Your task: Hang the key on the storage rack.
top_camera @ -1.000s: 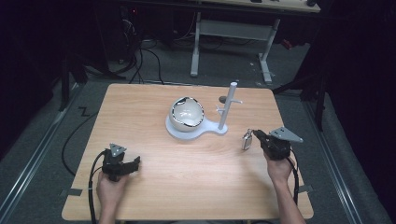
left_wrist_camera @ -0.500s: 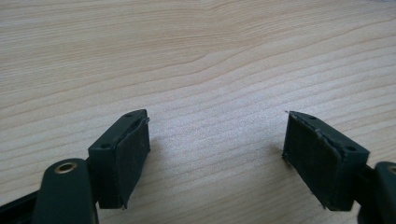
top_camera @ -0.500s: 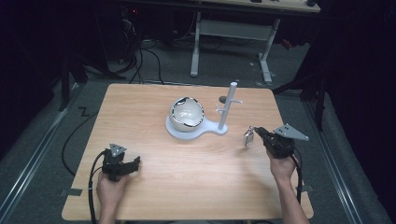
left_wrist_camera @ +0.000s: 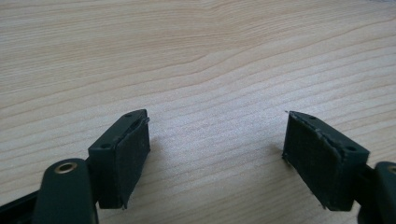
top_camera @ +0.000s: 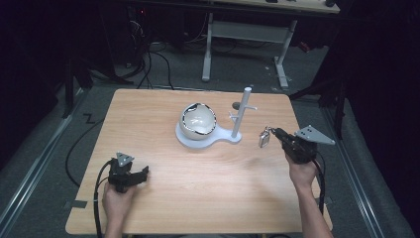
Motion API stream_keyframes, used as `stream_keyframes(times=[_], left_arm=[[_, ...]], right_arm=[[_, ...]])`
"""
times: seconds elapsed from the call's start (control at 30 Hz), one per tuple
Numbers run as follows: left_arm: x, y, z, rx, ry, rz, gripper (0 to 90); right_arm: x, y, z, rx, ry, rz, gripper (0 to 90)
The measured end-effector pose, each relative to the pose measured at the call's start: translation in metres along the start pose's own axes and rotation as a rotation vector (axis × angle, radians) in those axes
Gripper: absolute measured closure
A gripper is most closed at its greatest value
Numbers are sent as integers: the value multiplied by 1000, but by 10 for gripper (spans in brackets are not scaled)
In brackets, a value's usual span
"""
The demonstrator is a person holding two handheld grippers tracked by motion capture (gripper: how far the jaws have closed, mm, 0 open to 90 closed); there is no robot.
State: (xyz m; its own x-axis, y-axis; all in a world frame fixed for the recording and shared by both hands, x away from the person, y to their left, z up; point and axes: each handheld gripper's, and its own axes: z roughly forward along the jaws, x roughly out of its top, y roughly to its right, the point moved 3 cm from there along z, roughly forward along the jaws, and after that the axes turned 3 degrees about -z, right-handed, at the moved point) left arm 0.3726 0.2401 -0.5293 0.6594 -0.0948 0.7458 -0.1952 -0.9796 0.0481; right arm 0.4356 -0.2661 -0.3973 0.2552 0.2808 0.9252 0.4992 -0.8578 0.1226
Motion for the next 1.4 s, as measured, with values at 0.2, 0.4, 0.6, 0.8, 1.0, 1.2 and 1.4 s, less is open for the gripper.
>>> stream_keyframes(times=[0.2, 0.4, 0.6, 0.8, 1.0, 1.2, 1.4], left_arm=[[0, 0, 0, 0, 0, 0, 232], [0, 0, 0, 0, 0, 0, 232], [0, 0, 0, 0, 0, 0, 231], [0, 0, 0, 0, 0, 0, 232], [0, 0, 0, 0, 0, 0, 232], [0, 0, 0, 0, 0, 0, 232], [0, 0, 0, 0, 0, 0, 232]], right_arm=[[7, 1, -3, 12, 18, 7, 875], [14, 2, -5, 21, 30, 0, 876], [21, 2, -6, 30, 47, -2, 875], [29, 2, -8, 42, 65, -5, 875], [40, 2, -8, 58, 80, -4, 875], [53, 0, -7, 73, 104, -11, 876], [61, -2, -6, 80, 117, -20, 875]])
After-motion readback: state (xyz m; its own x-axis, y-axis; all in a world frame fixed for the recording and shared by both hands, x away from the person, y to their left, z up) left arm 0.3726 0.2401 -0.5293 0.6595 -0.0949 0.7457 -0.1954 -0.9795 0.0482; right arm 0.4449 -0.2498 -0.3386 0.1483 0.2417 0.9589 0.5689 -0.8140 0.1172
